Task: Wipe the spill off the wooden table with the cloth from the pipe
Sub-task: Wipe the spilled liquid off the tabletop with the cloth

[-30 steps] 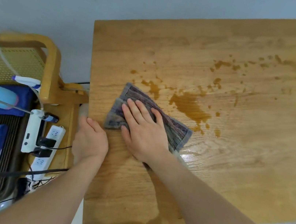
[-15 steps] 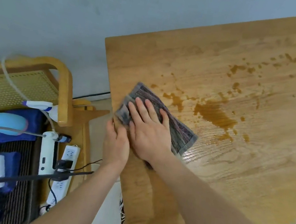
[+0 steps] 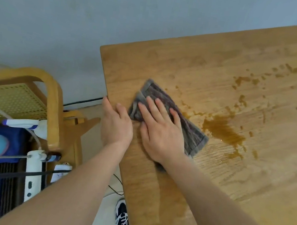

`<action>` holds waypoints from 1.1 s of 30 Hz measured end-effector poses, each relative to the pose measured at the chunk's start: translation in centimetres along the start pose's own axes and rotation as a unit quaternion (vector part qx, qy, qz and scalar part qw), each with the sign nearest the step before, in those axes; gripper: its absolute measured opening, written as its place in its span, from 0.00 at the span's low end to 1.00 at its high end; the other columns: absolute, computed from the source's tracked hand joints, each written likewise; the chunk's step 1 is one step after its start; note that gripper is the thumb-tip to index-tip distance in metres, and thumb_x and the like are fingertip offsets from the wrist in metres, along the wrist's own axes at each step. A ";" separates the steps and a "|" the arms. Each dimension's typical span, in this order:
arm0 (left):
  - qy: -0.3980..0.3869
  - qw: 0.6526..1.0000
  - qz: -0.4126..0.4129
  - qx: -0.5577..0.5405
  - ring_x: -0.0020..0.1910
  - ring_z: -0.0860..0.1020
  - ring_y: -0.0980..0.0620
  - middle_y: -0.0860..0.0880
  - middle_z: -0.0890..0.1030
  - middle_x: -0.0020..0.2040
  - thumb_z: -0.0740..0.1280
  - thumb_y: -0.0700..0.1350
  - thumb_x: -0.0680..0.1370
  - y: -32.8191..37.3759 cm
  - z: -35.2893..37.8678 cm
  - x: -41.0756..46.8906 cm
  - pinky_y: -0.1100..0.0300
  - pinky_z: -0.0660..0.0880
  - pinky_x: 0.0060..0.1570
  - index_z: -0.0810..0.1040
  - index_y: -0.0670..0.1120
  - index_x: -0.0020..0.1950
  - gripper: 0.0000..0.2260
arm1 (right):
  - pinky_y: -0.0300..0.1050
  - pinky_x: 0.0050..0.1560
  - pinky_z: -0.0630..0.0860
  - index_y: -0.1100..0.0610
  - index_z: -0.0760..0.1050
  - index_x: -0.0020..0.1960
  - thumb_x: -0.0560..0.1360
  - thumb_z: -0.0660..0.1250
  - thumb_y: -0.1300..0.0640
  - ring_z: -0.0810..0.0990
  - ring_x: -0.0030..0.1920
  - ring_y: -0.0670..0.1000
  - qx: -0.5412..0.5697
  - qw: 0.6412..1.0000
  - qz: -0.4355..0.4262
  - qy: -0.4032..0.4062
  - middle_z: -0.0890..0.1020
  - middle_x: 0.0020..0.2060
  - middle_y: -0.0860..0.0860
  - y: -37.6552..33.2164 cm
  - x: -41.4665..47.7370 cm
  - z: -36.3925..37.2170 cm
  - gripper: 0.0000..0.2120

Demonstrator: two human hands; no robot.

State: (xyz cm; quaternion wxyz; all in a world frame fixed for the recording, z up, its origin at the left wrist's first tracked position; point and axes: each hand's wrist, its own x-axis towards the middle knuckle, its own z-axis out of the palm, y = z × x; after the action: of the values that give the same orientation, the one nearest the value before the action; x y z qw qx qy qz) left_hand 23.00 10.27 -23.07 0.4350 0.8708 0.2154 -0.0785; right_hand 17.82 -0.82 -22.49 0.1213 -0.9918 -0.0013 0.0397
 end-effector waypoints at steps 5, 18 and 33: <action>0.020 0.998 -0.001 0.058 0.59 0.75 0.36 0.39 0.73 0.67 0.47 0.52 0.83 0.1 0.1 -0.6 0.49 0.69 0.47 0.55 0.47 0.76 0.22 | 0.57 0.75 0.53 0.49 0.59 0.78 0.82 0.49 0.48 0.54 0.78 0.50 0.003 0.999 0.048 0.021 0.58 0.78 0.48 0.1 5.5 -0.2 0.25; 0.033 0.994 -0.009 0.106 0.54 0.76 0.37 0.39 0.77 0.62 0.47 0.49 0.83 1.4 -0.4 -1.4 0.55 0.61 0.38 0.58 0.46 0.74 0.20 | 0.59 0.74 0.56 0.51 0.63 0.76 0.81 0.48 0.49 0.57 0.77 0.52 0.034 0.997 0.055 0.039 0.62 0.77 0.50 -0.9 7.4 -0.1 0.25; 0.043 0.994 0.022 0.103 0.48 0.79 0.39 0.39 0.79 0.56 0.48 0.50 0.83 0.4 0.1 -0.7 0.55 0.69 0.36 0.61 0.44 0.73 0.20 | 0.59 0.75 0.49 0.46 0.57 0.78 0.83 0.46 0.47 0.51 0.78 0.48 0.022 1.000 -0.017 -0.008 0.57 0.78 0.45 -1.7 10.4 -0.3 0.24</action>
State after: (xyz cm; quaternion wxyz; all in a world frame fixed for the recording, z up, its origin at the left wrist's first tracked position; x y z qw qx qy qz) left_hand 22.62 9.77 -22.58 0.3352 0.9179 0.2055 -0.0527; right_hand 28.25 0.93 -22.57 0.1440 -0.9884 -0.0184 0.0454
